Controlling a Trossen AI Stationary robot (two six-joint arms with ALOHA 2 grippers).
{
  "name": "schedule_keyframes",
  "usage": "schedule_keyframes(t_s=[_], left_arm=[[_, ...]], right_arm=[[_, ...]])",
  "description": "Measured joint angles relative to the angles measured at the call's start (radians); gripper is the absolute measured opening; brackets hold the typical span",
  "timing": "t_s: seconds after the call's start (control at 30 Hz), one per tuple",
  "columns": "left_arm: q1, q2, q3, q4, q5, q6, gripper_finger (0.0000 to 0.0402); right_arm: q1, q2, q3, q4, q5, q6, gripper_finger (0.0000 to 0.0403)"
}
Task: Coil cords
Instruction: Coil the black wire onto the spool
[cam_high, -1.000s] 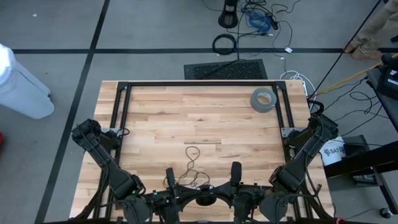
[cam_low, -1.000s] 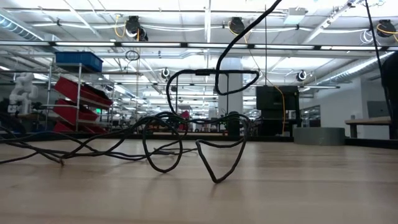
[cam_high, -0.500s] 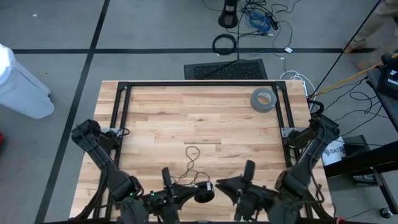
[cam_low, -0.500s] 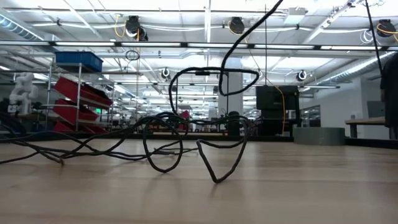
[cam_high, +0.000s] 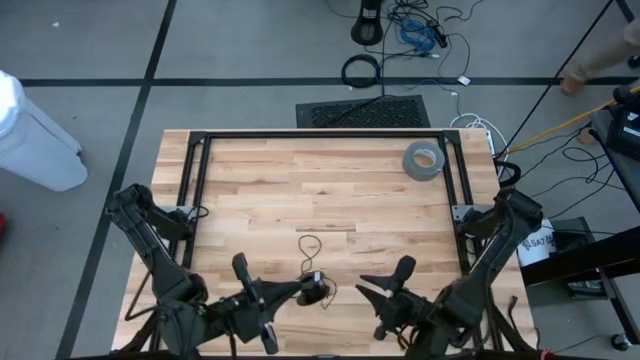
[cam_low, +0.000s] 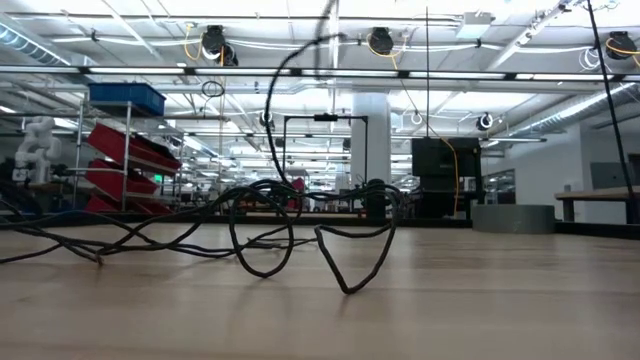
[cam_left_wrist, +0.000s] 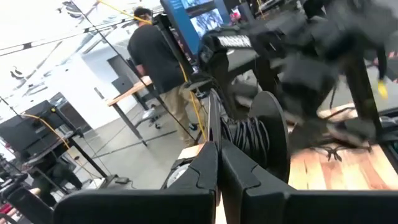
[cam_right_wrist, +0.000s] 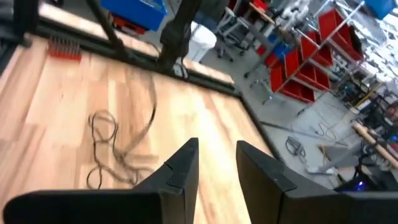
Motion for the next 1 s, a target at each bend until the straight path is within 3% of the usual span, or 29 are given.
schedule_keyframes(t_s=[0.13, 0.27, 0.57, 0.77, 1.0], left_arm=[[0.0, -0.014, 0.0, -0.001, 0.0, -0.001, 0.0002], [0.0, -0.018, 0.0, -0.001, -0.003, -0.001, 0.0002], [0.0, -0.018, 0.0, -0.011, -0.081, 0.025, 0.0002], [-0.002, -0.018, 0.0, -0.011, -0.086, 0.025, 0.0002], [-0.002, -0.018, 0.0, -0.015, -0.086, 0.025, 0.0001]], right_arm=[[-0.025, 0.017, -0.146, 0.122, 0.056, 0.07, 0.0096], [-0.088, 0.036, -0.305, 0.37, 0.117, 0.01, 0.0096], [-0.168, 0.035, -0.455, 0.974, -0.085, -0.277, 0.0096], [-0.154, 0.035, -0.456, 1.163, -0.182, -0.412, 0.0096], [-0.153, 0.035, -0.456, 1.176, -0.246, -0.414, 0.0096]])
